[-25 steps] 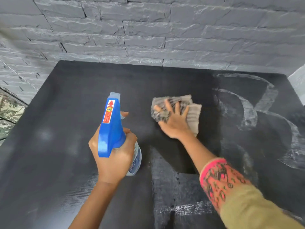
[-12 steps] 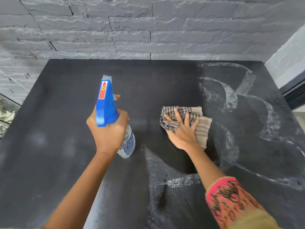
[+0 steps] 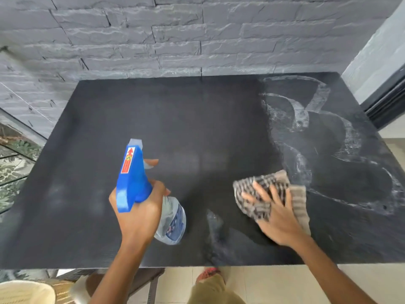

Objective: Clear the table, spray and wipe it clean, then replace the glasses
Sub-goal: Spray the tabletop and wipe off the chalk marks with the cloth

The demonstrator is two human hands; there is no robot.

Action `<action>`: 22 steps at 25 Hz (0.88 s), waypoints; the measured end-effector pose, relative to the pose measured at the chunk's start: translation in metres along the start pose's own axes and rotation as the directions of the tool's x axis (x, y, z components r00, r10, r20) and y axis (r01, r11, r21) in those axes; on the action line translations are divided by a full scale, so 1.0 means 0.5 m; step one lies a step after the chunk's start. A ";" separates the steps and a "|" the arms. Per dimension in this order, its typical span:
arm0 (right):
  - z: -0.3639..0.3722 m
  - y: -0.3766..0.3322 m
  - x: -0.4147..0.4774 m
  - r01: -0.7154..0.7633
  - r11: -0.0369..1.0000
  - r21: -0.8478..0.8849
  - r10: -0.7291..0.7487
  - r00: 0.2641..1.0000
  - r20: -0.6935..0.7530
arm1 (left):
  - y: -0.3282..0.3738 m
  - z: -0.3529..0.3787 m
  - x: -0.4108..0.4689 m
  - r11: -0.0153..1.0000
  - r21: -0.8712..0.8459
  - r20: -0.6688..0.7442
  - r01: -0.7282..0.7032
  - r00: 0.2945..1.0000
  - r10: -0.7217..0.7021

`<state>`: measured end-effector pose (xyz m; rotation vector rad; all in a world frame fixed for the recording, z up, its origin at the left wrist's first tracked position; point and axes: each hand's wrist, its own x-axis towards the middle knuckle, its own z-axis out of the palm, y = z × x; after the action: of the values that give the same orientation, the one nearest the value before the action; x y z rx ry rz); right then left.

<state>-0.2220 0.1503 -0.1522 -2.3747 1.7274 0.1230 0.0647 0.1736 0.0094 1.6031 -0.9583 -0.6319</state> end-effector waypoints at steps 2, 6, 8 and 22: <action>-0.018 -0.025 0.088 -0.205 0.976 0.074 0.206 0.979 -0.007 | -0.012 -0.018 -0.031 0.999 0.010 -0.006 0.038 0.999 -0.038; -0.021 -0.185 0.133 -0.106 0.984 0.147 0.100 0.994 0.044 | -0.027 -0.034 -0.081 0.997 0.033 -0.009 0.076 0.997 -0.076; 0.019 -0.241 0.038 0.142 0.988 0.063 -0.143 0.990 0.009 | -0.026 -0.033 -0.085 0.999 0.033 -0.017 0.033 0.999 -0.032; 0.028 -0.226 -0.041 0.059 0.995 0.084 -0.060 0.998 0.016 | -0.027 -0.019 -0.090 0.997 -0.011 -0.013 -0.080 0.997 0.080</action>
<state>-0.1204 0.2056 -0.1491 -2.3543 1.6187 0.0623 0.0520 0.2177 -0.0049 1.5495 -1.0030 -0.5706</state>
